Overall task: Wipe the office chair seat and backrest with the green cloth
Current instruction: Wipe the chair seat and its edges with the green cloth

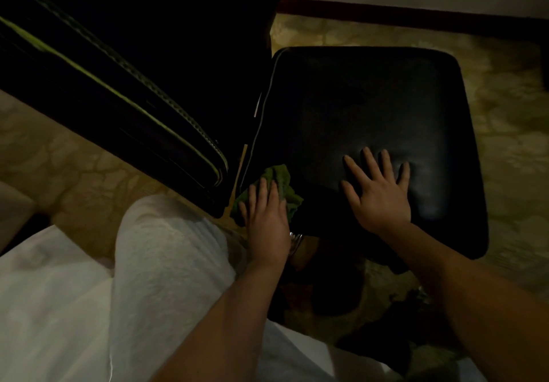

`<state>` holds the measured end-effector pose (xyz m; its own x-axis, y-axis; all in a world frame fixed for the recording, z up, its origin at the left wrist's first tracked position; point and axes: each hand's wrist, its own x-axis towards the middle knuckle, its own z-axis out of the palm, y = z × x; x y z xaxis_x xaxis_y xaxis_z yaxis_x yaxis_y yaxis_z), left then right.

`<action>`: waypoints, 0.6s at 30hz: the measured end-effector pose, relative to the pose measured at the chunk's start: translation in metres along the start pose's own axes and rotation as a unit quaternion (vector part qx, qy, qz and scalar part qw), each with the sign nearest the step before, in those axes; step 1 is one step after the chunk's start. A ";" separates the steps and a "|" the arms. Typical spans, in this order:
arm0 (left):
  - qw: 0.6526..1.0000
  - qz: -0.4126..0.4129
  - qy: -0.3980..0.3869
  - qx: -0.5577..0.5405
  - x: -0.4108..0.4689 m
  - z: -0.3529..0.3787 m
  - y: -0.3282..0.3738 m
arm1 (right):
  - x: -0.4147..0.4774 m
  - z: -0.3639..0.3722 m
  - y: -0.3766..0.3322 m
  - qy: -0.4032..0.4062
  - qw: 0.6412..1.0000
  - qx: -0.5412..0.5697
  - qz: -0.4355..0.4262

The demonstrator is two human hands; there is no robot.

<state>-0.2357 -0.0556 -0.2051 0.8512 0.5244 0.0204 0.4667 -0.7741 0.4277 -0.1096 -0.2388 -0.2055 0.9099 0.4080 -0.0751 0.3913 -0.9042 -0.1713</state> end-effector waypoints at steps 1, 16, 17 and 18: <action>1.000 0.002 -0.004 -0.004 0.003 -0.002 0.000 | 0.000 0.000 0.000 0.002 1.000 0.000 0.000; 0.992 0.075 -0.095 -0.029 0.064 -0.026 -0.023 | 0.000 -0.002 -0.008 -0.002 1.000 0.009 0.017; 0.993 0.072 -0.093 -0.025 0.063 -0.026 -0.022 | 0.000 -0.002 -0.008 -0.005 1.000 0.008 0.017; 0.994 0.067 -0.088 -0.015 0.062 -0.027 -0.021 | 0.000 -0.002 -0.009 -0.008 1.000 0.007 0.017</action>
<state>-0.1996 0.0025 -0.1883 0.9353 0.3448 -0.0788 0.3412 -0.8208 0.4582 -0.1128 -0.2315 -0.2019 0.9203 0.3792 -0.0962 0.3583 -0.9158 -0.1818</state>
